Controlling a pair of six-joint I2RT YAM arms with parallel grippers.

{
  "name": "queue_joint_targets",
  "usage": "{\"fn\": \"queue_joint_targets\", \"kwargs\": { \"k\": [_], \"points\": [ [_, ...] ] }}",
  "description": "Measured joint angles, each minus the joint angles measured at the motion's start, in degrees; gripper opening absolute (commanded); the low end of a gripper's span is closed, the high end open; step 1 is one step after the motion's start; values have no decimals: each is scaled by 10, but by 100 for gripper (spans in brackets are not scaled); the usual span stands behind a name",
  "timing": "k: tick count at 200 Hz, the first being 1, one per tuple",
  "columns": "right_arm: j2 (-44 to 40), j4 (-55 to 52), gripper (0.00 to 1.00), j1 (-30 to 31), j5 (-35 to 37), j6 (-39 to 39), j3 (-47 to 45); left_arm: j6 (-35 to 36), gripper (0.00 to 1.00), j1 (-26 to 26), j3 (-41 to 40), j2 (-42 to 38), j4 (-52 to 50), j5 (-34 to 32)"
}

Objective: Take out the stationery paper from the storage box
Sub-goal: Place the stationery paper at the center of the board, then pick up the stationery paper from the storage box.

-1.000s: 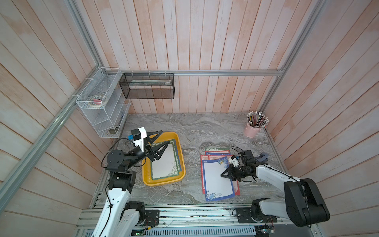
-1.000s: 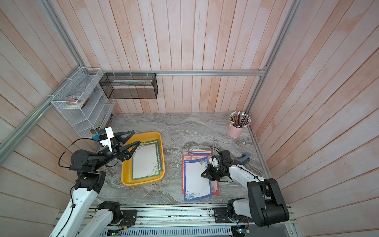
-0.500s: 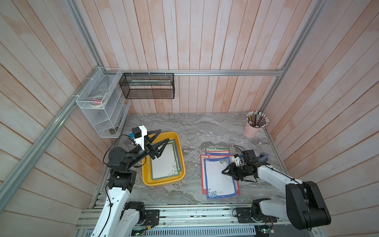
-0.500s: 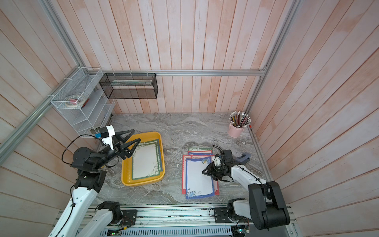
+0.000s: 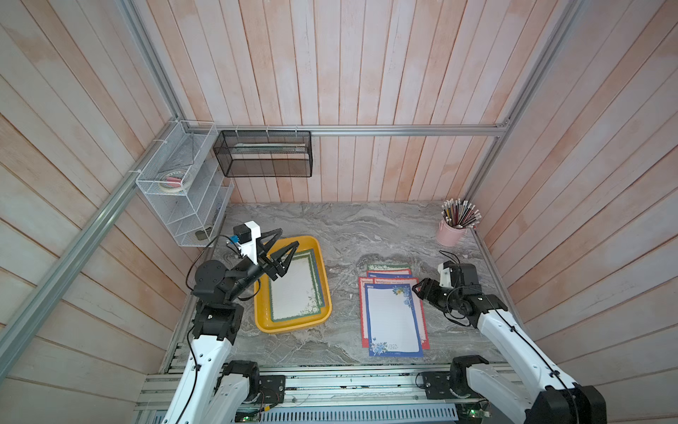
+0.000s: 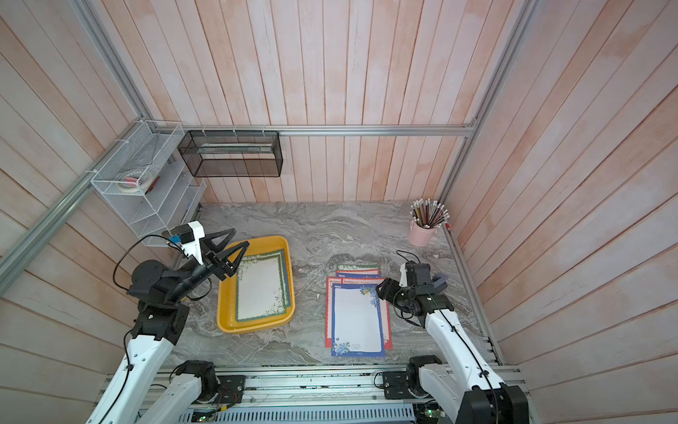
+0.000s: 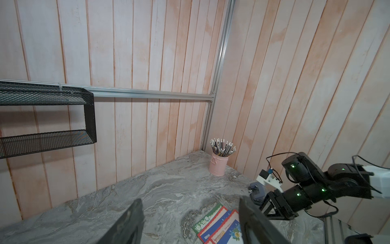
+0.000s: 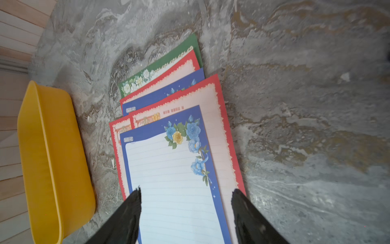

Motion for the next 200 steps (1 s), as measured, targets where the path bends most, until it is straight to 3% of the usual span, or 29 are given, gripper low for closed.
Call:
{"fn": "queue_joint_targets", "kwargs": {
  "k": [50,111,154,200],
  "points": [
    [-14,-9,67,17,49,1,51,23,72,0,31,18,-53,-45],
    [-6,101,65,228,167,-16,106,19,70,0,81,110,-138,-136],
    [96,197,65,323,189,-64,175,-21,70,-2,91,185,-220,-223],
    [198,267,64,391,193,-86,261,-40,70,-5,70,196,-266,-302]
  ]
}}
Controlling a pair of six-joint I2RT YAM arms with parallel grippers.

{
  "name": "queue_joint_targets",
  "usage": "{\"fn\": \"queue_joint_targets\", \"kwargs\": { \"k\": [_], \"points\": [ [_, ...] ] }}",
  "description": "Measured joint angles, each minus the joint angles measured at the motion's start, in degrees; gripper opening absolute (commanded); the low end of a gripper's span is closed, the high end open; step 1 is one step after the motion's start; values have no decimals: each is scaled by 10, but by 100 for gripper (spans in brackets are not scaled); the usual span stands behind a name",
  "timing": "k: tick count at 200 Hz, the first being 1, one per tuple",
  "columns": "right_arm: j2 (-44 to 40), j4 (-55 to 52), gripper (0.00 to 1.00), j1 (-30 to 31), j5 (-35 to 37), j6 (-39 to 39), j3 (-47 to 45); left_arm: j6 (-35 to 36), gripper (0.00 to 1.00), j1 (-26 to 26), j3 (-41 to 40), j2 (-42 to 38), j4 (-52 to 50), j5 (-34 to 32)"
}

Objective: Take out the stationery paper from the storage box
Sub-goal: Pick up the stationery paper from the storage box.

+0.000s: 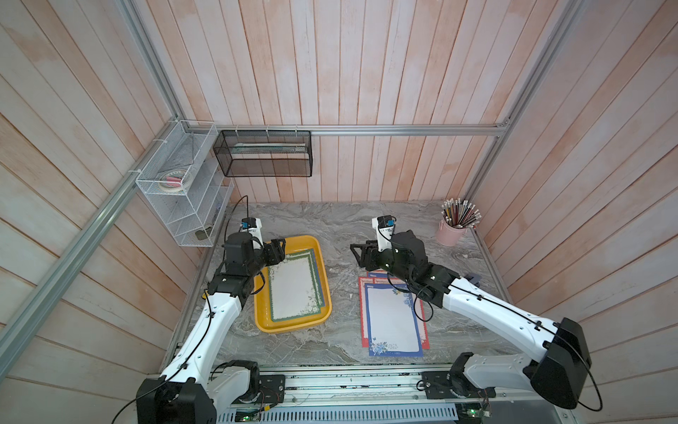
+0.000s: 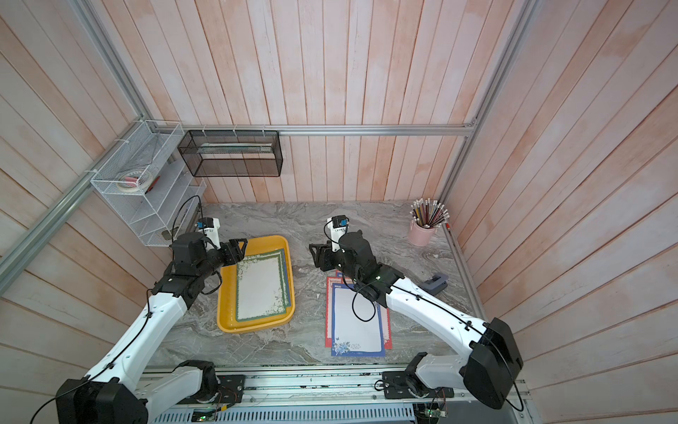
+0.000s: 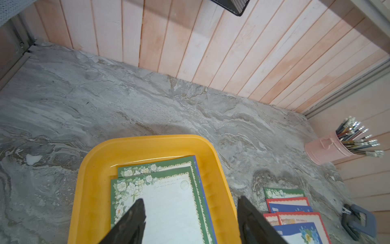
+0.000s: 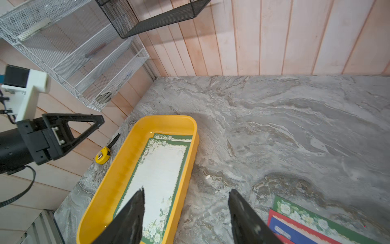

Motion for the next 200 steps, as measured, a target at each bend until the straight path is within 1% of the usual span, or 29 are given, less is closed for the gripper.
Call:
{"fn": "queue_joint_targets", "kwargs": {
  "k": [47,96,131,149,200],
  "points": [
    [83,14,64,42,-3,23,42,-23,70,0,-31,-2,-12,-33],
    [100,12,64,44,-12,50,30,-48,70,0,-45,35,-14,-57],
    [142,-7,59,44,-45,52,31,-70,72,0,-63,42,-16,-74],
    [166,-16,59,44,-61,56,31,-80,75,0,-64,45,-20,-86],
    [217,-20,58,44,-109,73,32,-90,78,0,-66,75,-36,-113]
  ]
}}
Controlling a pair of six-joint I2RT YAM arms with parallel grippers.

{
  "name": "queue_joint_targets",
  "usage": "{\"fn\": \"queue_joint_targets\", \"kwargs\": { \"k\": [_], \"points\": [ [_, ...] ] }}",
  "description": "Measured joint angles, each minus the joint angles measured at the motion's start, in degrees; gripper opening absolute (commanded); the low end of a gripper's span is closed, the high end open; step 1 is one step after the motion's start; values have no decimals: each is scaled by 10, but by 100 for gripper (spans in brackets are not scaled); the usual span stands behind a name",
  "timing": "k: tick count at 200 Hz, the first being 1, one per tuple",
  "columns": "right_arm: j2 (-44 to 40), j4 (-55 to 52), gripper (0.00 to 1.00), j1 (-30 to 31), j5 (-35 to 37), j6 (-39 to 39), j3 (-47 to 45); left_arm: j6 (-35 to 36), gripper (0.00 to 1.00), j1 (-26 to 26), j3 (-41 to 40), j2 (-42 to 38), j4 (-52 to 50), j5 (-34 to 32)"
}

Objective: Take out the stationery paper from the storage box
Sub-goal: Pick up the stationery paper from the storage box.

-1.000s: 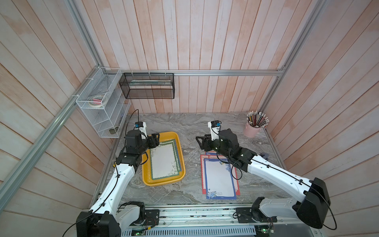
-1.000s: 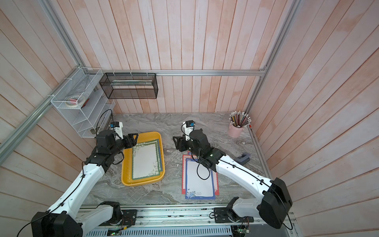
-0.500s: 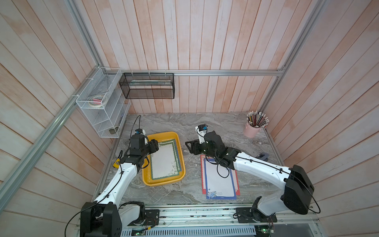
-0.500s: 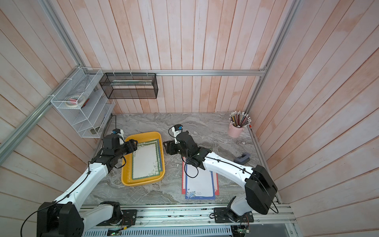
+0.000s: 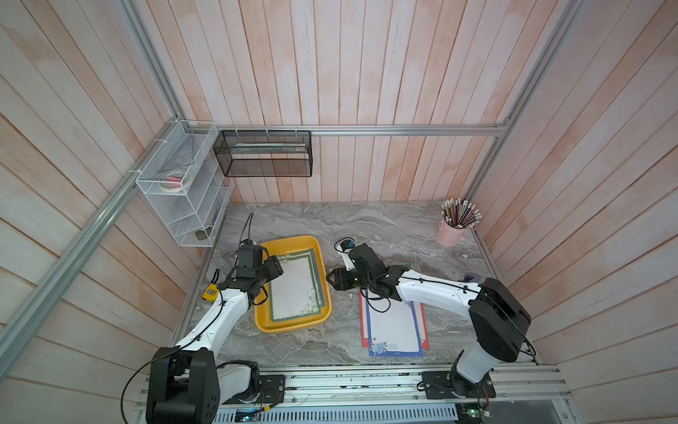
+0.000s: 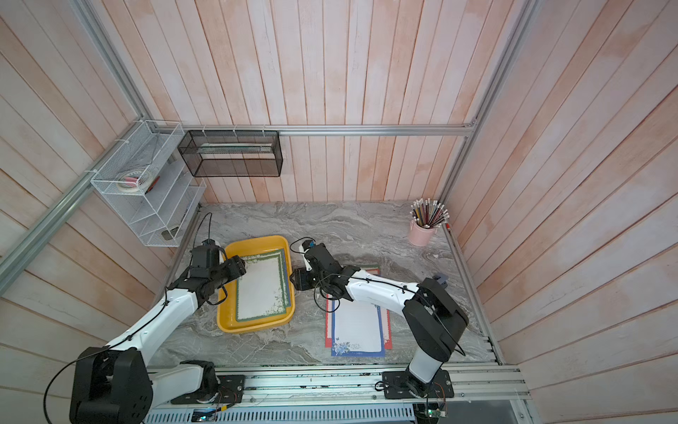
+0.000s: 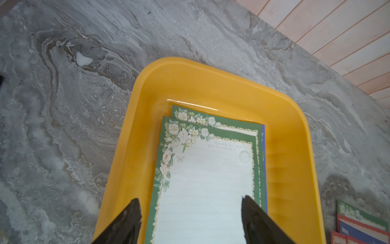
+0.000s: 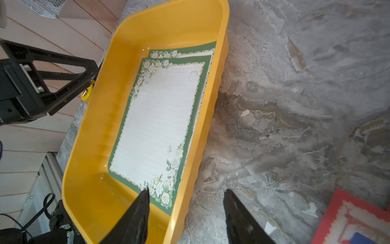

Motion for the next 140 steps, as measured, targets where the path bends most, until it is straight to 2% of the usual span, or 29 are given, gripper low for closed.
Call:
{"fn": "queue_joint_targets", "kwargs": {
  "k": [70,103,140],
  "points": [
    [28,-1,57,0,-23,3,25,-1,78,0,0,54,-13,-9],
    [36,-1,51,0,-27,10,25,-1,77,-1,0,85,-11,-9],
    [48,0,51,0,-30,13,26,3,75,-2,0,115,-10,-2]
  ]
}}
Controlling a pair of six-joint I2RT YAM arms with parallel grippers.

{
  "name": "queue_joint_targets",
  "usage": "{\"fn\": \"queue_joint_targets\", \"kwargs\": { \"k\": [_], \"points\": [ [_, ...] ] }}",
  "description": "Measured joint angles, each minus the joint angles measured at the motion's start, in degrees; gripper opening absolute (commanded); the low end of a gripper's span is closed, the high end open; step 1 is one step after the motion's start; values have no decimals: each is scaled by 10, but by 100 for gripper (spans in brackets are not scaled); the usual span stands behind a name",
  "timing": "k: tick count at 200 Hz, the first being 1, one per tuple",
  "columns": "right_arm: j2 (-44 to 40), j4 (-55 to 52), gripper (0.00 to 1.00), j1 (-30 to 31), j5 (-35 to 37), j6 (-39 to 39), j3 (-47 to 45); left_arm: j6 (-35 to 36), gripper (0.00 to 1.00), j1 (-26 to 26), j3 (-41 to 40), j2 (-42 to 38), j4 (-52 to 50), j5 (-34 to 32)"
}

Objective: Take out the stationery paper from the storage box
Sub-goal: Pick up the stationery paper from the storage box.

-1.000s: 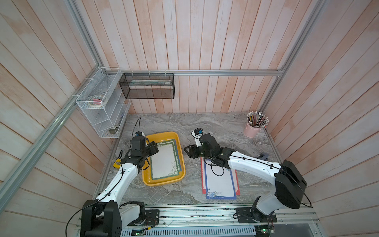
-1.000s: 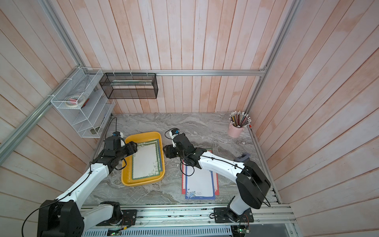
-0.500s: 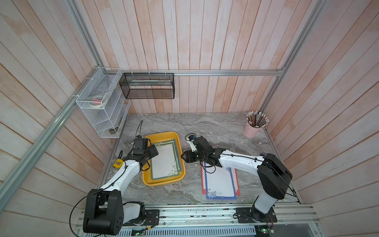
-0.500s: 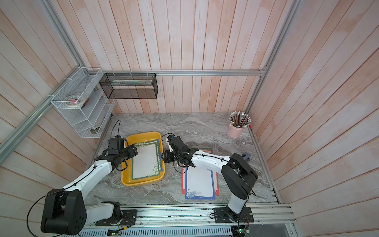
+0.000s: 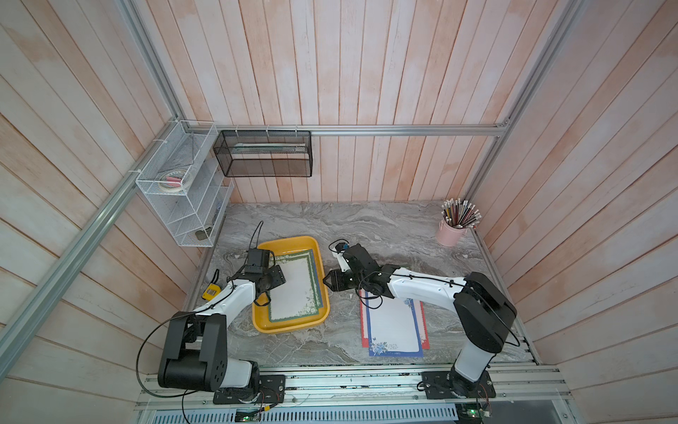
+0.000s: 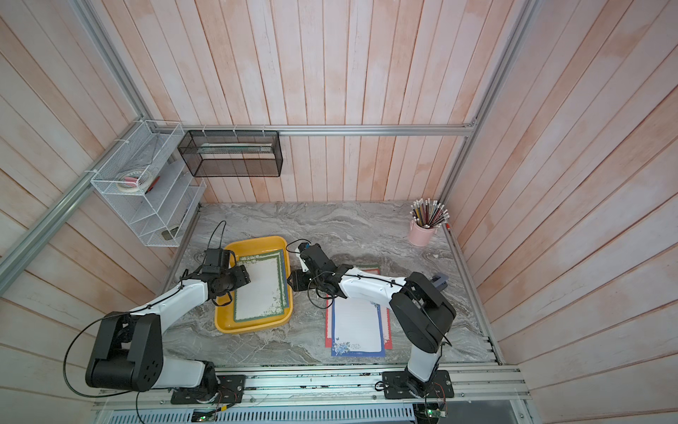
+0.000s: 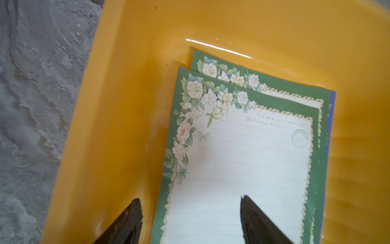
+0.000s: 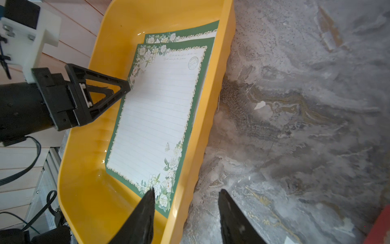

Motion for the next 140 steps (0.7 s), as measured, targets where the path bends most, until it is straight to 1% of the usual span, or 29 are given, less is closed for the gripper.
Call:
{"fn": "queue_joint_targets", "kwargs": {
  "k": [73,101,123,140],
  "points": [
    [20,0,51,0,-9,-2,29,0,75,-2,21,42,-3,4],
    [21,-1,50,0,-12,-2,29,0,75,-9,26,45,-4,4],
    [21,-1,50,0,-12,-2,29,0,73,-16,27,44,-5,5],
    [21,-1,50,0,-12,-2,29,0,70,-22,27,37,-7,7]
  ]
}}
